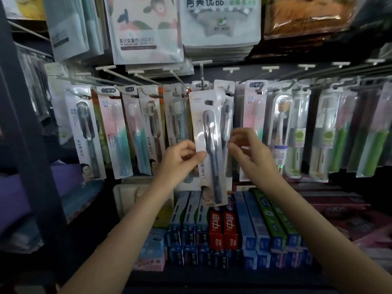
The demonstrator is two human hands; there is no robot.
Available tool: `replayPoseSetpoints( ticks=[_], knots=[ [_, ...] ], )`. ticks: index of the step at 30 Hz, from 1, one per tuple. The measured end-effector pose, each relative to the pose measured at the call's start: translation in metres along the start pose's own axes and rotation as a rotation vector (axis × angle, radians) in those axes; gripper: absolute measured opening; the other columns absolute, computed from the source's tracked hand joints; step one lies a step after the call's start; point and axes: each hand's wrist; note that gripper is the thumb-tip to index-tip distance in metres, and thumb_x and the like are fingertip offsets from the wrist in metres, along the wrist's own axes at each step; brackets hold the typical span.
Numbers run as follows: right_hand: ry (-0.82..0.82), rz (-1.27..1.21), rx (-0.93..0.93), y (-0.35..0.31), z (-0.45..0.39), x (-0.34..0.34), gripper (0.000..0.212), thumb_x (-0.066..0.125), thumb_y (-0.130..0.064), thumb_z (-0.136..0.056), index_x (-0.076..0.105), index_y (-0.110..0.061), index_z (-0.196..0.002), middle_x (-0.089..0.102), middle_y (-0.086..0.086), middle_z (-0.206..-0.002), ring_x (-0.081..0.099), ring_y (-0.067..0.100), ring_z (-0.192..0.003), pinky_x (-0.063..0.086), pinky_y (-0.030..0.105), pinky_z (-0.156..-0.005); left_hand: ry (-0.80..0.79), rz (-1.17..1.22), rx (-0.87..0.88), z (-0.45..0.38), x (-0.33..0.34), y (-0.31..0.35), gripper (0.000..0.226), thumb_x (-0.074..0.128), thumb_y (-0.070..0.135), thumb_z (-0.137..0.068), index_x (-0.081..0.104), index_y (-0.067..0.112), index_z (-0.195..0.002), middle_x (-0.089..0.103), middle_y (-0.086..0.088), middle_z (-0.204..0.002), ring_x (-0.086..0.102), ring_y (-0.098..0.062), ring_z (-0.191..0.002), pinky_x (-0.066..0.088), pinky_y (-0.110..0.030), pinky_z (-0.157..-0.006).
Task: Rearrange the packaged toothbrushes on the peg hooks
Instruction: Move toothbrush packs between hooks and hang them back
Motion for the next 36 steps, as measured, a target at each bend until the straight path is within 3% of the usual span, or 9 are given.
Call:
replayPoseSetpoints(
  ticks=[6,10,13,16,23,27,30,33,36],
  knots=[
    [0.014,-0.151,0.065,-0.006,-0.013,0.003,0.037,0.056,-0.016,-0.090,0.040,-0.018,-0.124,0.055,0.011,-0.088,0.055,0.017,-0.067,0.048,0.028,-0.059,0.063,-0.049,0.070,-0.011,0.026,0.020,0.014,0.064,0.018,-0.084,0.053,0.013,-0.078,0.065,0.000,-0.071,0.060,-0.006,-0.061,0.048,-0.017,-0.062],
    [0.028,-0.046,0.028,-0.001,-0.020,-0.002,0.043,0.055,-0.008,-0.090,0.040,-0.019,-0.129,0.050,0.002,-0.082,0.049,0.003,-0.058,0.041,0.015,-0.054,0.090,0.028,0.003,-0.017,0.033,0.024,0.015,0.064,0.016,-0.085,0.057,0.003,-0.085,0.067,-0.012,-0.077,0.064,-0.026,-0.073,0.054,-0.041,-0.076],
    [0.055,-0.065,0.048,0.001,-0.025,-0.005,0.041,0.053,-0.005,-0.090,0.044,-0.020,-0.127,0.060,0.005,-0.083,0.058,0.015,-0.068,0.046,0.020,-0.060,0.066,0.048,-0.019,-0.022,0.037,0.031,0.010,0.063,0.013,-0.085,0.059,0.005,-0.089,0.070,-0.010,-0.086,0.067,-0.020,-0.076,0.055,-0.039,-0.076],
    [0.070,-0.061,0.044,0.004,-0.027,-0.007,0.039,0.052,-0.005,-0.090,0.047,-0.021,-0.125,0.059,-0.009,-0.077,0.057,0.004,-0.065,0.047,0.023,-0.061,0.045,0.064,-0.025,-0.024,0.040,0.034,0.007,0.062,0.013,-0.086,0.059,0.011,-0.093,0.070,-0.006,-0.093,0.066,-0.012,-0.078,0.055,-0.030,-0.073],
    [0.113,-0.118,0.107,0.008,-0.018,-0.017,0.029,0.053,-0.011,-0.091,0.047,-0.022,-0.118,0.055,-0.001,-0.080,0.056,0.015,-0.067,0.047,0.031,-0.057,-0.048,0.040,-0.034,-0.032,0.043,0.040,0.024,0.062,0.014,-0.086,0.057,-0.005,-0.100,0.068,-0.017,-0.093,0.065,-0.022,-0.077,0.054,-0.030,-0.069],
    [0.101,0.076,0.085,0.005,-0.016,-0.014,0.028,0.058,-0.011,-0.088,0.050,-0.013,-0.114,0.056,0.002,-0.089,0.060,0.019,-0.080,0.054,0.036,-0.072,-0.032,-0.041,-0.009,-0.028,0.029,0.030,0.019,0.061,0.022,-0.087,0.056,0.004,-0.091,0.068,-0.012,-0.086,0.065,-0.019,-0.071,0.054,-0.034,-0.073],
    [0.189,0.182,-0.032,-0.007,-0.013,-0.007,0.027,0.057,-0.008,-0.087,0.051,-0.009,-0.114,0.053,0.006,-0.102,0.055,0.016,-0.082,0.051,0.024,-0.071,0.037,-0.064,0.029,-0.021,0.008,0.018,0.017,0.060,0.026,-0.087,0.057,0.018,-0.101,0.064,0.007,-0.096,0.060,0.000,-0.083,0.048,-0.014,-0.075],
    [0.167,0.201,-0.170,-0.023,-0.014,0.009,0.027,0.057,-0.004,-0.087,0.051,-0.007,-0.113,0.047,0.002,-0.101,0.051,0.005,-0.076,0.045,0.009,-0.069,0.231,-0.050,0.058,-0.013,-0.020,-0.001,0.012,0.058,0.018,-0.088,0.057,0.018,-0.099,0.061,0.010,-0.095,0.059,-0.003,-0.090,0.050,-0.017,-0.080],
    [0.051,0.181,-0.240,-0.036,-0.018,0.036,0.028,0.056,-0.010,-0.087,0.051,-0.010,-0.114,0.044,-0.005,-0.102,0.051,0.003,-0.080,0.047,0.010,-0.071,0.446,-0.069,0.068,-0.007,-0.049,-0.024,0.009,0.057,0.007,-0.088,0.056,0.016,-0.091,0.059,0.010,-0.087,0.058,-0.006,-0.085,0.045,-0.008,-0.075]
  ],
)
Point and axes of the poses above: each hand's wrist, its own z-axis away from the middle knuckle, its own x-axis out of the palm, y = z × x
